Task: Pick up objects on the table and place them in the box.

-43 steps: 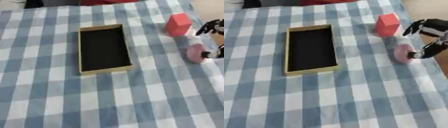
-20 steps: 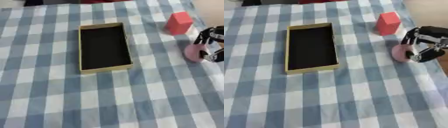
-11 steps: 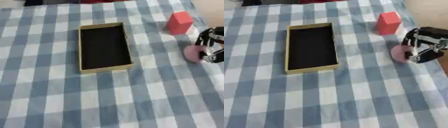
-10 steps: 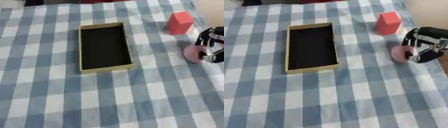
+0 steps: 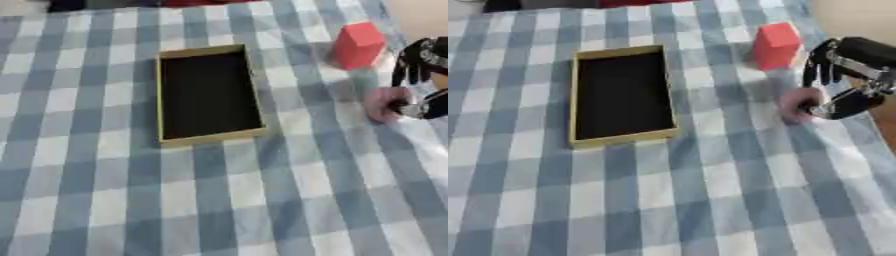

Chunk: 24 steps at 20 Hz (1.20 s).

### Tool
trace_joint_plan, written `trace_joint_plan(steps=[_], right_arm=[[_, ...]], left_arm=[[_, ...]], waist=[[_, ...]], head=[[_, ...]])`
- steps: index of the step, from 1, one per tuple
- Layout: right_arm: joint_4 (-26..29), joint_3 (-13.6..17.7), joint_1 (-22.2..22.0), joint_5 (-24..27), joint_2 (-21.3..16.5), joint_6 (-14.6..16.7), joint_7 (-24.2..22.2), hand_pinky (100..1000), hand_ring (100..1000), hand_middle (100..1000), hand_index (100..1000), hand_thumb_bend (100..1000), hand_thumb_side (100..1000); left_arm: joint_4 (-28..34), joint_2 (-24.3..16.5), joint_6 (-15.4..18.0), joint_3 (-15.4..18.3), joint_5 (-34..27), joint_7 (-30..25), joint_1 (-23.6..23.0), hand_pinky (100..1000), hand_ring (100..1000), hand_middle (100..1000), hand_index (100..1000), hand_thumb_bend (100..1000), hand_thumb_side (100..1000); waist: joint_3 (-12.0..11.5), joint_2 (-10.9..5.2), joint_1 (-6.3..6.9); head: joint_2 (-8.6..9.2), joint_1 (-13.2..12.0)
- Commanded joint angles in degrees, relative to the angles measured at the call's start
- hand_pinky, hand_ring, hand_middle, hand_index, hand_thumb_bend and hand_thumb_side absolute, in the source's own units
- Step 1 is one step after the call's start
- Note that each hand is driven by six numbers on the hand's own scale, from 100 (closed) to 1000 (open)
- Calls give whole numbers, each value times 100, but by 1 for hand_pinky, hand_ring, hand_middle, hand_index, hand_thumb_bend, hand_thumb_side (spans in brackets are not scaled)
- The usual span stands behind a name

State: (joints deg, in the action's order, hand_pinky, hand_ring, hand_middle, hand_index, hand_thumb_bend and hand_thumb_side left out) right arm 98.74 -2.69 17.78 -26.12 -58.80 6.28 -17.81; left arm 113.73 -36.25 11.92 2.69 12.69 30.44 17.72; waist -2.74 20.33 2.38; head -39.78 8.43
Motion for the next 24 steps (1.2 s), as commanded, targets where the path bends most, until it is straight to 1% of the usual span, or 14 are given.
trace_joint_plan(steps=[1,9,14,20,24], right_arm=[[277,146,44,67,-284,-80,99,375,439,457,487,345,100],[680,206,147,433,-393,-194,-49,378,440,460,489,350,100],[936,187,372,616,-513,-192,-207,388,449,467,497,352,100],[1133,-86,894,724,-580,-115,-461,399,457,474,506,354,100],[1181,-371,1381,789,-434,-53,-715,404,461,478,510,353,100]], left_arm=[[86,-123,28,65,-14,4,38,864,853,785,857,106,856],[86,-145,41,60,-16,-3,46,862,851,784,857,104,855],[86,-160,51,50,-24,-7,60,862,851,784,857,103,857],[86,-174,69,20,-40,-43,107,862,851,784,857,105,855],[86,-170,89,-10,-64,-77,164,862,851,784,857,106,855]], waist=[[4,-104,-32],[-27,-112,-80],[-49,-121,-119],[-113,-141,-176],[-171,-166,-214]], head=[[-51,-19],[-61,-37],[-51,-41],[-31,20],[-18,118]])
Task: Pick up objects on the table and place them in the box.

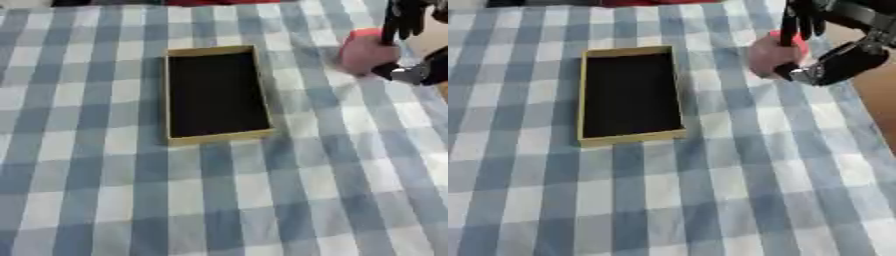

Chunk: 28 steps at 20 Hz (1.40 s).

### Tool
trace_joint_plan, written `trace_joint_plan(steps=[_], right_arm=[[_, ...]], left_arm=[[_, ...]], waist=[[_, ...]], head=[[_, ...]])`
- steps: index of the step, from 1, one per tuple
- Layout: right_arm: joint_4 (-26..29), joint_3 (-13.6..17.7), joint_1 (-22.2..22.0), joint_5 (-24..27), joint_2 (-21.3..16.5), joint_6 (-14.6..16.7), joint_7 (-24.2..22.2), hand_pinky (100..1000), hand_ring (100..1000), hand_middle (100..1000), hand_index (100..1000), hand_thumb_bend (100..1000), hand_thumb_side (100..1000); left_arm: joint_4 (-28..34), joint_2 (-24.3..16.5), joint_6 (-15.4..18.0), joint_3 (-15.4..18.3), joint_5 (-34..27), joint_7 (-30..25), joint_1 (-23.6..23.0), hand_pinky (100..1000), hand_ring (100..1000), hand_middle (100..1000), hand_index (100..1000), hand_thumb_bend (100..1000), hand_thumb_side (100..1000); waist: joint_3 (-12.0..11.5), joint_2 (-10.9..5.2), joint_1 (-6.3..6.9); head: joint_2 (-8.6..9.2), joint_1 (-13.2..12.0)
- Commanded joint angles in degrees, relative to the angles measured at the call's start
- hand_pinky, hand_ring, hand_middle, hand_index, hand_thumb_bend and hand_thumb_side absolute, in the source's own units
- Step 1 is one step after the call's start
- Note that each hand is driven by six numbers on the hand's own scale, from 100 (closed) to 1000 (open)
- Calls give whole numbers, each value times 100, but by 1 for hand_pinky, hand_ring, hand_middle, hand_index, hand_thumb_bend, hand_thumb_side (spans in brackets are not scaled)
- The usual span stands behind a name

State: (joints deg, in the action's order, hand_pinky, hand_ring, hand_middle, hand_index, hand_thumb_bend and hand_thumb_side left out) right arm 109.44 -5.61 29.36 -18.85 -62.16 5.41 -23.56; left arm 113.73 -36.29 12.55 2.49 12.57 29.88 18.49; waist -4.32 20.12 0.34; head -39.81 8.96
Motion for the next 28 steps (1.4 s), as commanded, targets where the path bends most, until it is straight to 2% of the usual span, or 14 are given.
trace_joint_plan(steps=[1,7,8,9,15,28], right_arm=[[98,-156,365,72,-23,39,-211,404,461,478,510,352,100],[-266,-573,1196,25,505,-19,-621,382,450,469,497,332,100],[-364,-639,1336,-13,609,-57,-683,376,447,466,494,287,100],[-456,-704,1468,-57,717,-88,-740,375,446,466,494,326,100],[-1160,-1090,2235,-377,1330,-111,-1015,375,448,467,495,324,100],[-2587,-1586,2877,-1218,2435,360,-1064,380,455,472,501,328,100]], left_arm=[[86,-162,30,0,-61,-33,103,862,851,784,857,106,854],[86,-148,51,-38,-107,-100,167,862,851,784,857,108,851],[86,-145,52,-41,-113,-107,173,862,851,784,857,108,851],[86,-140,52,-45,-118,-114,180,862,851,784,857,108,851],[86,-115,68,-57,-147,-144,228,861,851,784,857,110,850],[86,-25,91,-99,-213,-194,336,860,852,782,856,106,855]], waist=[[-30,-154,-18],[-124,-187,-39],[-135,-190,-42],[-145,-193,-44],[-169,-194,-46],[-296,-115,-25]], head=[[-15,100],[-34,254],[-39,274],[-45,296],[-50,370],[-41,583]])
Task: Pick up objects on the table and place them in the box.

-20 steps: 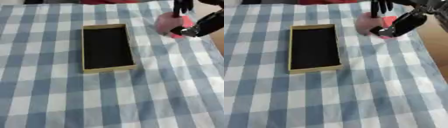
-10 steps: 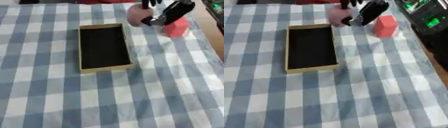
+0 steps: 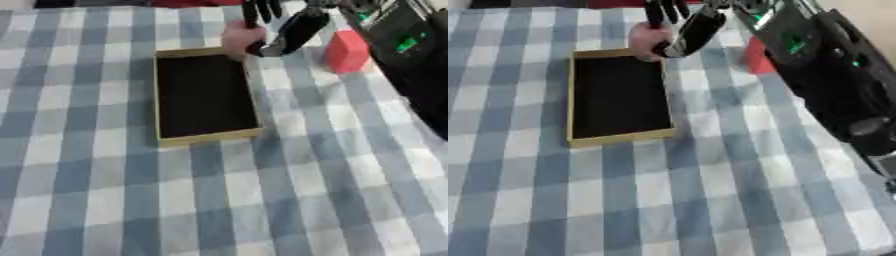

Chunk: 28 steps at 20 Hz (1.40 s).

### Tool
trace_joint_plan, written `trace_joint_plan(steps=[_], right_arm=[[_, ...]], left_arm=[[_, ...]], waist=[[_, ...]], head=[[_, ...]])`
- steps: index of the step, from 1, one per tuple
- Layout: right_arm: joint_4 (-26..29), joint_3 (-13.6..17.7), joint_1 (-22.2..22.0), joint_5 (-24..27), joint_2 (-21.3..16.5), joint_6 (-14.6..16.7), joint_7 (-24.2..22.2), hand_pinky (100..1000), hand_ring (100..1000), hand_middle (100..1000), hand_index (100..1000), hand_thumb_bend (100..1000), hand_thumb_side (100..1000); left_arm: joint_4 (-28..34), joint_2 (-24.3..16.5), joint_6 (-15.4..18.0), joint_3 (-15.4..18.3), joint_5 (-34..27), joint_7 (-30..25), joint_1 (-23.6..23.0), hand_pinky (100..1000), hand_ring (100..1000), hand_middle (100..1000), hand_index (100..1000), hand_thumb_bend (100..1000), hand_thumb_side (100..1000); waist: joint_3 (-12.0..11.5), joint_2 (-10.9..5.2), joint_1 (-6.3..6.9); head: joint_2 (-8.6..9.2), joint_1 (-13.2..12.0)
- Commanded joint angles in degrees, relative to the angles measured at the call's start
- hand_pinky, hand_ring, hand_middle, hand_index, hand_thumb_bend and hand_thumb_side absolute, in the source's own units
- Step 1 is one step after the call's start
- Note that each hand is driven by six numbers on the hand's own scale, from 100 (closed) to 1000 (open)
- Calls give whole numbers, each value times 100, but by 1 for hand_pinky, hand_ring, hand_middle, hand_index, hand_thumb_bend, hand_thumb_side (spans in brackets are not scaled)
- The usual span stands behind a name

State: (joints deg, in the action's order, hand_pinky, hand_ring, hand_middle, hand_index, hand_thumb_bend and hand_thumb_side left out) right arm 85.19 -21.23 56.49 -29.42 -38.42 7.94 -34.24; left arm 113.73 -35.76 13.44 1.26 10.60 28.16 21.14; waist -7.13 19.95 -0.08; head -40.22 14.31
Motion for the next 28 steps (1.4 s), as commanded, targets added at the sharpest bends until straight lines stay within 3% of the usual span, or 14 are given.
trace_joint_plan(steps=[1,6,11,19,24,28], right_arm=[[-250,-59,188,-219,122,152,2,384,458,475,504,329,100],[-671,-194,270,-437,370,370,-18,412,477,494,524,330,100],[-1027,-188,318,-644,473,596,-40,564,584,588,625,352,100],[-1391,-55,408,-997,545,931,67,668,724,738,775,495,106],[-1344,35,380,-1048,504,1024,94,681,743,766,809,523,130],[-898,201,311,-828,255,929,202,681,743,768,812,516,113]], left_arm=[[86,-74,4,22,-21,-24,79,860,852,781,856,105,856],[86,-47,5,13,-39,-33,109,860,852,780,856,104,857],[86,-44,10,11,-46,-37,128,860,852,780,855,107,854],[86,-39,13,1,-51,-51,149,860,853,779,856,102,858],[86,-38,12,3,-53,-54,142,860,853,779,856,101,858],[86,-53,12,12,-44,-48,129,860,853,780,856,100,858]], waist=[[-21,-91,16],[-52,-62,9],[-67,-48,8],[-58,-35,21],[-42,-34,32],[-8,-31,29]], head=[[-1,61],[-25,95],[-60,93],[-63,105],[-45,100],[-25,95]])
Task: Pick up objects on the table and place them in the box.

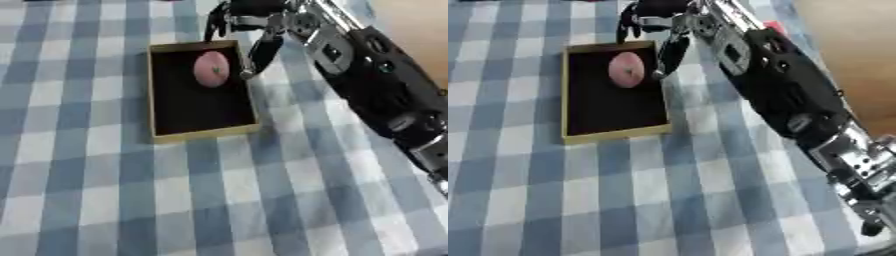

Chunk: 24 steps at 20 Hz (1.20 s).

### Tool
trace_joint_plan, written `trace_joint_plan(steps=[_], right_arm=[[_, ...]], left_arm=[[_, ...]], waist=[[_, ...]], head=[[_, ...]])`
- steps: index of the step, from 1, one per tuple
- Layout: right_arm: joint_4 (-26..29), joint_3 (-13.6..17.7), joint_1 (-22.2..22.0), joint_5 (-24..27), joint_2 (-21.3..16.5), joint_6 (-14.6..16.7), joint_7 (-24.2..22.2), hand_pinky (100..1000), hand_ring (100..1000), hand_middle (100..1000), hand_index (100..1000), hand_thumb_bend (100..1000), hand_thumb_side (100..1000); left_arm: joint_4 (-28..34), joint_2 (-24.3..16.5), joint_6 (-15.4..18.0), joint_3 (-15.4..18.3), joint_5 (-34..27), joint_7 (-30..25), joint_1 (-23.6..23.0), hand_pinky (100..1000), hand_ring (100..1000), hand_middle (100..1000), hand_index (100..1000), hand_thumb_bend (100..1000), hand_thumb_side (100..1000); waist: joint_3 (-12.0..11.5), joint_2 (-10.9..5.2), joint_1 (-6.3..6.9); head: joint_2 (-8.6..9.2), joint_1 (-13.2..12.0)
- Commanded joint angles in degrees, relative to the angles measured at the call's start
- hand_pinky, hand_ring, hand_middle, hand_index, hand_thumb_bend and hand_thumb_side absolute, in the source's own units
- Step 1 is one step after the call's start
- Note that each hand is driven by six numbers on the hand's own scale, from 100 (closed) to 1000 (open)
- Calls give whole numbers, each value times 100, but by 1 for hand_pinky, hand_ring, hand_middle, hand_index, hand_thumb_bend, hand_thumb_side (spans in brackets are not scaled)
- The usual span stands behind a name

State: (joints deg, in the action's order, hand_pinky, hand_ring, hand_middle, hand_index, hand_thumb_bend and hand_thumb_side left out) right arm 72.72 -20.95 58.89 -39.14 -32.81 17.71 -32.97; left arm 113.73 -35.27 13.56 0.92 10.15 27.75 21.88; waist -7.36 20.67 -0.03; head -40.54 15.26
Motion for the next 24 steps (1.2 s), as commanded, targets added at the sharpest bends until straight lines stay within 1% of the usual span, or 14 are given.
trace_joint_plan(steps=[1,2,3,4,7,8,9,13,17,20,24], right_arm=[[532,246,37,237,-449,-98,108,682,746,770,815,516,111],[707,326,-6,335,-611,-161,133,685,752,774,818,515,110],[864,405,-58,440,-773,-236,147,688,757,778,822,378,100],[992,497,-122,541,-969,-321,154,695,766,783,827,517,113],[1242,789,-370,838,-1591,-499,99,719,793,806,847,528,129],[1283,888,-459,900,-1777,-527,68,730,804,814,854,516,100],[1312,979,-542,940,-1932,-537,42,737,811,819,859,535,139],[1238,1355,-915,1018,-2480,-492,21,753,827,829,873,545,147],[1068,1598,-1272,1095,-2825,-337,28,768,844,841,893,544,143],[885,1702,-1395,1044,-2914,-220,47,774,848,846,898,545,133],[657,1738,-1442,973,-2966,-56,38,788,864,862,912,549,127]], left_arm=[[86,-113,0,52,8,-3,45,860,854,780,856,100,858],[86,-124,-1,59,15,4,33,860,854,780,856,100,858],[86,-134,-3,66,21,12,21,860,854,780,856,100,858],[86,-147,-7,73,29,22,2,860,854,780,856,100,859],[86,-194,-14,95,60,51,-40,860,854,780,856,100,857],[86,-208,-15,101,71,59,-48,860,854,780,856,100,857],[86,-219,-16,105,79,67,-54,860,854,780,856,100,856],[86,-272,-22,132,119,98,-91,860,854,781,856,100,856],[86,-304,-24,137,141,116,-98,860,855,781,857,100,858],[86,-314,-18,123,142,107,-66,860,855,781,857,100,857],[86,-338,-7,113,140,90,-36,861,855,781,857,100,858]], waist=[[29,-101,20],[46,-99,14],[59,-98,9],[81,-97,2],[139,-93,-11],[159,-91,-10],[173,-88,-7],[236,-64,24],[288,-20,60],[311,15,96],[315,59,132]], head=[[11,-6],[16,-20],[19,-33],[24,-64],[37,-155],[45,-185],[53,-206],[105,-271],[193,-327],[365,-396],[600,-476]])
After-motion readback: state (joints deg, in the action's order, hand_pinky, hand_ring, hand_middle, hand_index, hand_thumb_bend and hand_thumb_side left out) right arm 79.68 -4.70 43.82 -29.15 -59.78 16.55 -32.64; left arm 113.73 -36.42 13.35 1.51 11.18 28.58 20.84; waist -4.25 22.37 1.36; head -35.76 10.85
